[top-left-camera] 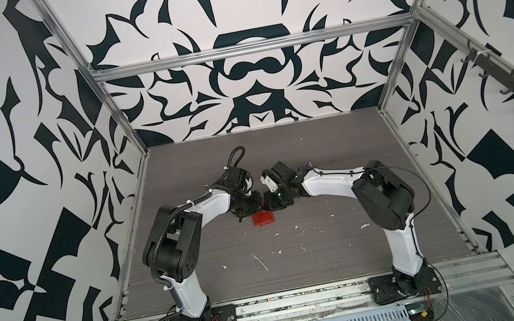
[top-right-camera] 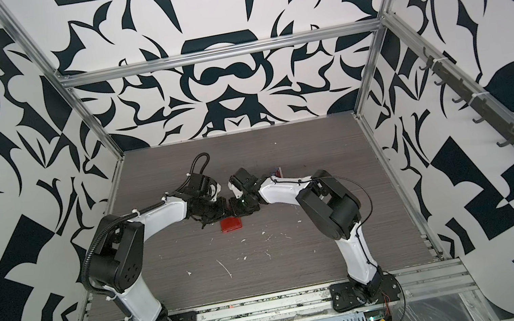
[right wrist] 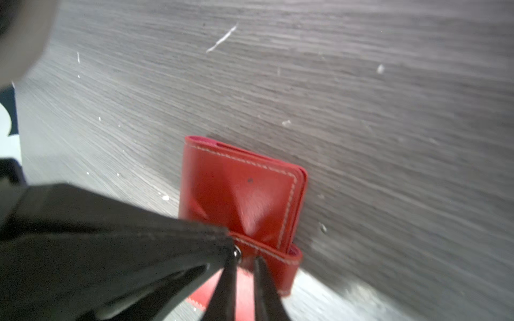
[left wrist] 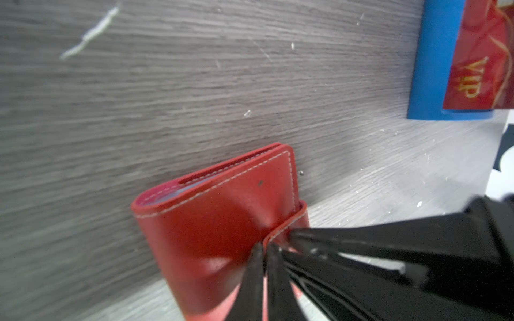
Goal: Insert credit cards into a card holder
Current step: Close the button on the card holder.
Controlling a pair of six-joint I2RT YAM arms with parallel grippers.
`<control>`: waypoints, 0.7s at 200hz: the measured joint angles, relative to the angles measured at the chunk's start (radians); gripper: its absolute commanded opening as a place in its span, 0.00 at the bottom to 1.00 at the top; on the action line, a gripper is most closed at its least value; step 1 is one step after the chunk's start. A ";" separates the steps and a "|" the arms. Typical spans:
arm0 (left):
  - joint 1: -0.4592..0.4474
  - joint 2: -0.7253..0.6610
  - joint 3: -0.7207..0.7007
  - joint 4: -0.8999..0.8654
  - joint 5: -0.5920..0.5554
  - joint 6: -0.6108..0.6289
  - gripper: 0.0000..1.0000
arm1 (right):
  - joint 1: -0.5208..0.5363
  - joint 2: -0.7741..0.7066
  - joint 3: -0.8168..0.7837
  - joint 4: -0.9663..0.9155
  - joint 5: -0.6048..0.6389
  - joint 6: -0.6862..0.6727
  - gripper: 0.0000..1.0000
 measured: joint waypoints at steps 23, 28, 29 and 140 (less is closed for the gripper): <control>-0.002 -0.018 0.002 -0.013 -0.008 -0.006 0.39 | 0.000 -0.017 -0.024 0.005 0.029 -0.004 0.28; -0.004 -0.022 0.002 -0.014 -0.011 0.001 0.42 | 0.000 -0.020 -0.031 0.007 0.039 -0.004 0.30; -0.004 -0.023 0.002 -0.015 -0.011 -0.006 0.43 | 0.000 -0.021 -0.032 0.008 0.040 -0.005 0.30; -0.004 -0.244 -0.023 -0.004 -0.236 0.026 0.76 | 0.000 -0.251 -0.174 0.013 0.367 -0.111 0.43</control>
